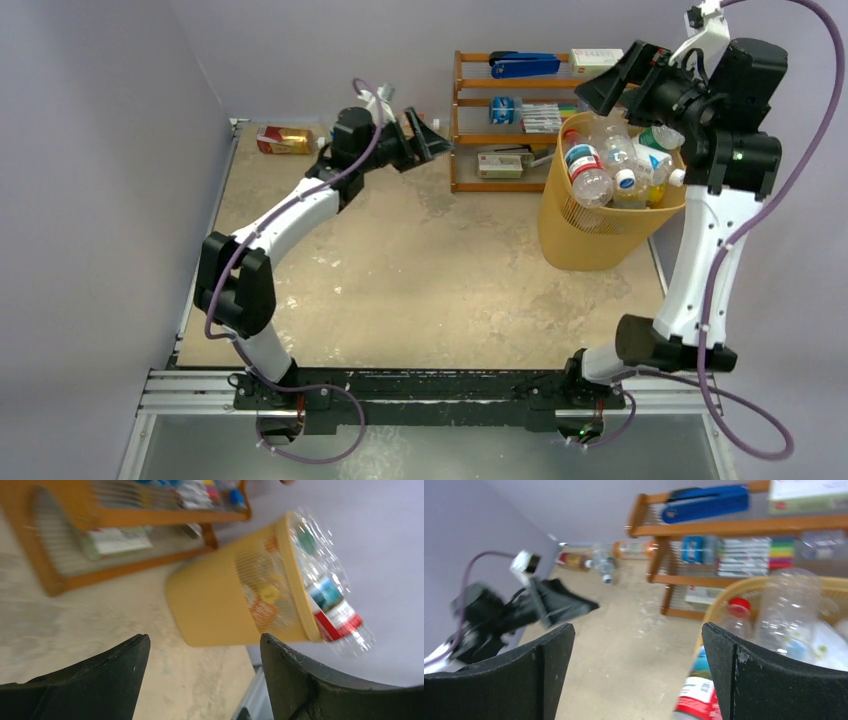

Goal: Put the plastic bottles in the bin
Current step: Pick up the plastic bottle at the center of the board.

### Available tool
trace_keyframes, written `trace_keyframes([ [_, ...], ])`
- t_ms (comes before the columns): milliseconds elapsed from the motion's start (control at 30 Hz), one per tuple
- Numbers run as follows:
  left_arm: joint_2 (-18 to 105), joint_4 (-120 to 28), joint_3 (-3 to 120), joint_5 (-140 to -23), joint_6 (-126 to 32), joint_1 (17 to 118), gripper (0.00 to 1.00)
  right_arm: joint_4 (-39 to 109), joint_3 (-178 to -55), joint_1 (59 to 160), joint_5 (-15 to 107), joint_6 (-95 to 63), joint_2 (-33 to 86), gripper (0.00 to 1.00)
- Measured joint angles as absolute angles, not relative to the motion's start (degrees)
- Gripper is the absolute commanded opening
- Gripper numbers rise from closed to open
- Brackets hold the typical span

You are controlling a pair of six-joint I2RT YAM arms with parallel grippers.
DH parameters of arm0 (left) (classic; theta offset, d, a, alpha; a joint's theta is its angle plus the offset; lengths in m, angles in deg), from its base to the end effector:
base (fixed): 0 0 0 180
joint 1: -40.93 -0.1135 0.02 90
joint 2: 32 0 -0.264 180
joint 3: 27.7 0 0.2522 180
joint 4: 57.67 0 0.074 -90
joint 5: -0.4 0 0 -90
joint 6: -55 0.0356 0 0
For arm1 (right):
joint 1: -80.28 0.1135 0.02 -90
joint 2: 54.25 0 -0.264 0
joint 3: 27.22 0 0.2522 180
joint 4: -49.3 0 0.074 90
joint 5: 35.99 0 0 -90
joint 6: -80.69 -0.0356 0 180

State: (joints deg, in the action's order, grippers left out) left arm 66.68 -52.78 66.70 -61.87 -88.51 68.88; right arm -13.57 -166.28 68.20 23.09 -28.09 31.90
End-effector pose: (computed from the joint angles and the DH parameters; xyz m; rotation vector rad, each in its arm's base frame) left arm 0.3593 -0.2094 0.3388 -0.0310 1.9489 -1.4166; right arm 0.2555 -0.0360 0.5600 0.0720 1.7503 0.5549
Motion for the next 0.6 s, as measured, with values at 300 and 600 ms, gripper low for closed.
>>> trace_keyframes([
  [300,70.8,-40.5,72.1,-72.2,-86.2,54.5,0.82,-3.5,-154.5,72.2,13.1,-31.7,20.0,0.99],
  [600,87.6,-30.0,85.4,-84.7,-85.3,53.3,0.75,-0.5,-149.2,73.1,9.5,-32.9,18.0,0.96],
])
